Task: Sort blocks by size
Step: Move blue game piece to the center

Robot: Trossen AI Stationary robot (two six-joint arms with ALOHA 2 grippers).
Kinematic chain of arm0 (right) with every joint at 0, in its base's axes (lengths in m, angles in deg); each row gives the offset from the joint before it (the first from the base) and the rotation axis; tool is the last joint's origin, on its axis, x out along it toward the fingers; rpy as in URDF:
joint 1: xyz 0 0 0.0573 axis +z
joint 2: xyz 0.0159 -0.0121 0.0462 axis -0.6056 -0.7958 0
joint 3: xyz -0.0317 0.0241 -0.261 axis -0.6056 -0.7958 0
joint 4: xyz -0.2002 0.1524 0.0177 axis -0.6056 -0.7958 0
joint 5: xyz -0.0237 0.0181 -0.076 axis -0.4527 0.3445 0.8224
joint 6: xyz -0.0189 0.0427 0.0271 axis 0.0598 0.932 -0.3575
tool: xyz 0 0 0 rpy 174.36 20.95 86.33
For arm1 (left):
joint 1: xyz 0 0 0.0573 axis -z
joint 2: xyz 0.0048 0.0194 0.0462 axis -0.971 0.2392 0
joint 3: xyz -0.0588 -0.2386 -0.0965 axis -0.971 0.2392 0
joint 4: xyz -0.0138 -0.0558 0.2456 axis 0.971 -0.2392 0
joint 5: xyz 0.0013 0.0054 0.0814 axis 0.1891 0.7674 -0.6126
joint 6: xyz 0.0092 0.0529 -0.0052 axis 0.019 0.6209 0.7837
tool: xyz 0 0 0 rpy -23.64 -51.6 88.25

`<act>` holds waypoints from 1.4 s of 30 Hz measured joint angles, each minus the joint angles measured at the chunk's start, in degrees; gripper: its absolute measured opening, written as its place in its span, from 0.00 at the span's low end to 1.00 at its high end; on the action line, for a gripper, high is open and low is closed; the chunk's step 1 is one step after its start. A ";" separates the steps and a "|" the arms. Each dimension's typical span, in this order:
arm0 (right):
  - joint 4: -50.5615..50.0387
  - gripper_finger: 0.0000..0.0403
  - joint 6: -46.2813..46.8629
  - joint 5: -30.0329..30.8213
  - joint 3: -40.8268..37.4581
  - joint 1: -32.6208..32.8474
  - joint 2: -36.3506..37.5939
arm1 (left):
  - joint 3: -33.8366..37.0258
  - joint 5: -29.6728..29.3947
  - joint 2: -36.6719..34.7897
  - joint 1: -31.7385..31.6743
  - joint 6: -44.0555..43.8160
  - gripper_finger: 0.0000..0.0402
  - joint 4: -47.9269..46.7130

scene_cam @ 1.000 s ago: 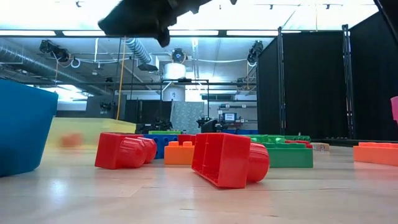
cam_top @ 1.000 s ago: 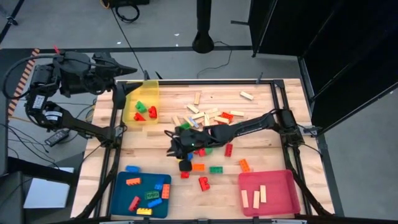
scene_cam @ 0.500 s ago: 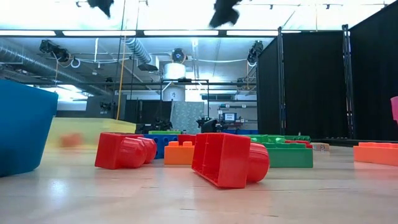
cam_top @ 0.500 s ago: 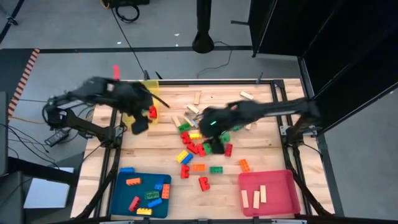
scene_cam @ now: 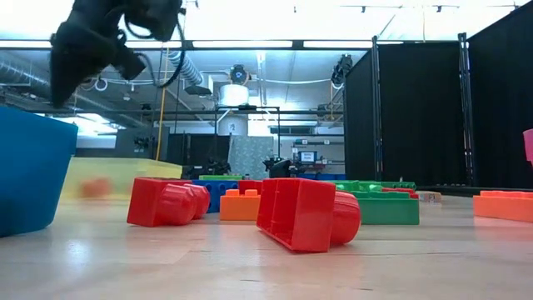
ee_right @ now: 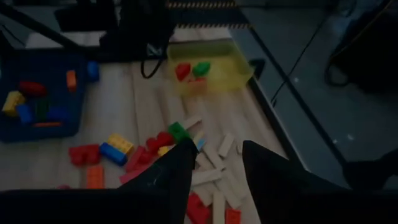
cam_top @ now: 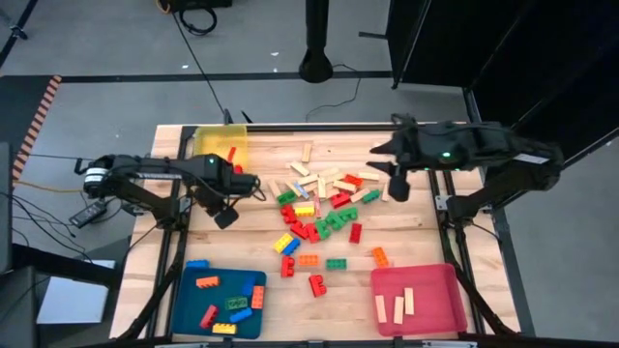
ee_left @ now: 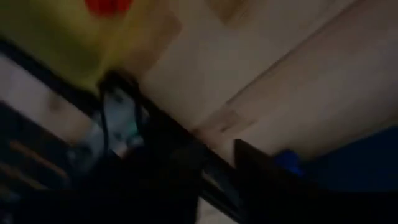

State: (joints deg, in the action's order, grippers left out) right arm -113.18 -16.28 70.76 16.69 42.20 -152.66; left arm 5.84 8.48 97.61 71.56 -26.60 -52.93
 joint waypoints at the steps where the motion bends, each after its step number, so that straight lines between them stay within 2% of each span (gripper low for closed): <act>1: -0.04 0.37 -0.07 0.34 0.00 0.19 0.75 | 0.91 1.24 0.00 0.39 -2.97 0.12 0.17; 3: -0.06 0.36 -0.38 0.59 0.00 0.33 1.82 | 2.57 4.63 0.01 1.41 -10.90 0.03 0.79; 7: -1.23 0.34 -0.92 0.71 0.00 0.31 2.86 | 4.43 7.81 -0.02 4.44 -26.07 0.01 0.58; 12: -4.39 0.31 -2.06 0.73 -0.02 0.31 3.07 | 5.17 11.15 -0.04 8.37 -37.55 0.01 0.19; 16: -6.50 0.30 -2.28 0.74 -0.07 0.31 3.07 | 5.20 16.43 -0.02 10.99 -39.25 0.00 0.04; 23: -8.61 0.28 -2.46 0.73 -0.07 0.31 3.05 | 5.20 23.00 -0.02 17.83 -50.23 0.00 0.67; 30: -8.79 0.27 -3.43 1.51 -0.07 0.31 3.05 | 5.52 23.68 -0.04 23.62 -61.40 0.00 1.73; 37: -8.36 0.27 -4.02 1.67 -0.07 0.31 3.05 | 13.51 28.38 -0.04 25.96 -64.98 0.00 15.60; 42: -8.38 0.27 -4.26 1.67 -0.07 0.31 3.03 | 19.78 29.35 -0.04 25.71 -65.99 0.00 20.80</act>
State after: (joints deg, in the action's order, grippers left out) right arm -121.56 -20.54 72.43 16.62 42.51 -149.64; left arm 25.62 37.83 97.57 97.26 -92.59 -32.13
